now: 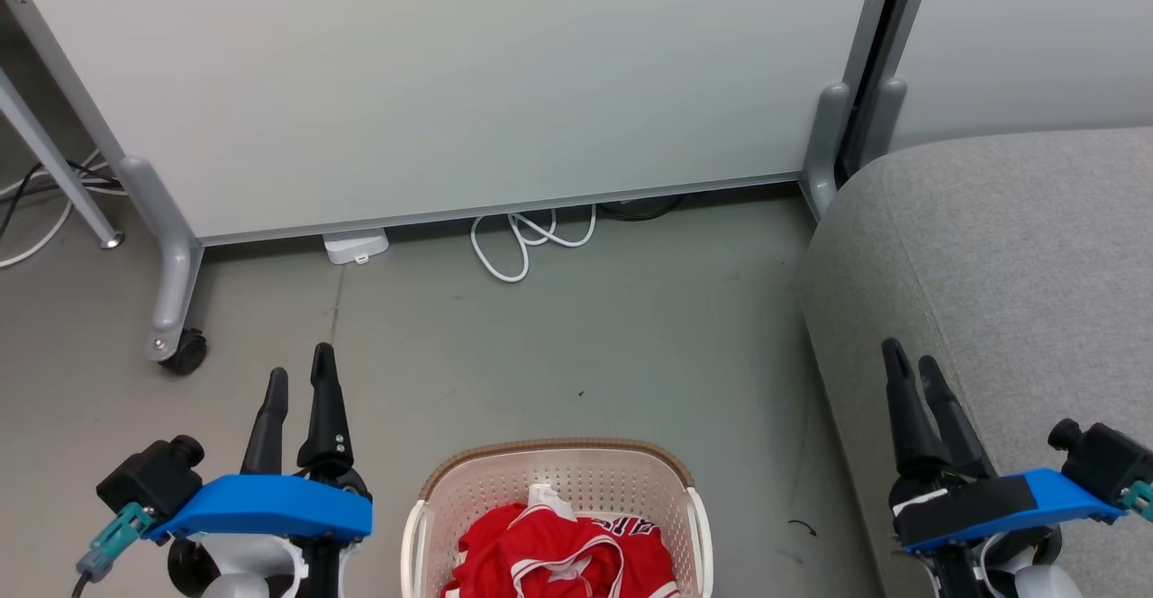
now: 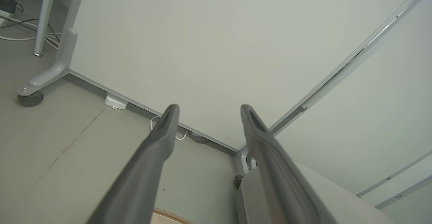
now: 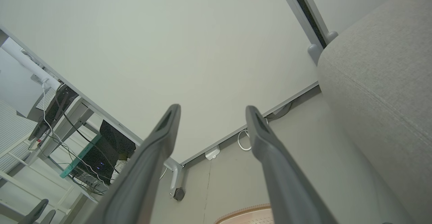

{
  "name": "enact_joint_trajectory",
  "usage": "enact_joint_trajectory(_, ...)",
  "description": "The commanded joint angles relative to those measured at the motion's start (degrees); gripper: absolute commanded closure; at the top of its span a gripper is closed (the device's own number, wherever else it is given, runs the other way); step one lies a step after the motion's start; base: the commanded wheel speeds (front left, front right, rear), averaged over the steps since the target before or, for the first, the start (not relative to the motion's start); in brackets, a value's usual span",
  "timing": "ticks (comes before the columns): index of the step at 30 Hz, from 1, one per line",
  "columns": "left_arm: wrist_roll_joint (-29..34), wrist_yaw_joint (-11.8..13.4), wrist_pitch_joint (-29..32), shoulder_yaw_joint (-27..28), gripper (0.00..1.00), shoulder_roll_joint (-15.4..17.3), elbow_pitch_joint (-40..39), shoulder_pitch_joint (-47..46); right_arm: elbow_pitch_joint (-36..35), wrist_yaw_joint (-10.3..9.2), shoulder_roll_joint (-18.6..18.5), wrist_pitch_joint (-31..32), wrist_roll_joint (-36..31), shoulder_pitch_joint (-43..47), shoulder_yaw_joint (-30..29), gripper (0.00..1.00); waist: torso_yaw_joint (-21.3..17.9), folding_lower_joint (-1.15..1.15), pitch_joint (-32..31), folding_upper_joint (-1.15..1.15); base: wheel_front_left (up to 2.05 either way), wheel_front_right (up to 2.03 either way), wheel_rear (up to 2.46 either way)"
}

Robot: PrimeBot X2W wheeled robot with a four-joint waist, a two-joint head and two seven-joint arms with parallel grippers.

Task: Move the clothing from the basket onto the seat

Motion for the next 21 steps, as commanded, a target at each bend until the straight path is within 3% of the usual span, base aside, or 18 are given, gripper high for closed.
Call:
enact_joint_trajectory(1,2.0,0.1,-0.6,-0.3,0.0,0.4,-0.5,-1.7,-0.6,0.13,-0.4,-0.6,-2.1,-1.4,0.1,0.0,0.0,0.0,0.0,0.0,0.0,0.0,0.0)
enact_joint_trajectory(21,15.2,1.4,-3.8,-3.1,0.0,0.5,0.4,-2.6,0.6,0.15,-0.5,-3.8,-16.6,-2.0,1.1,0.0,0.4,0.0,0.2,0.0,0.0,0.0,0.0)
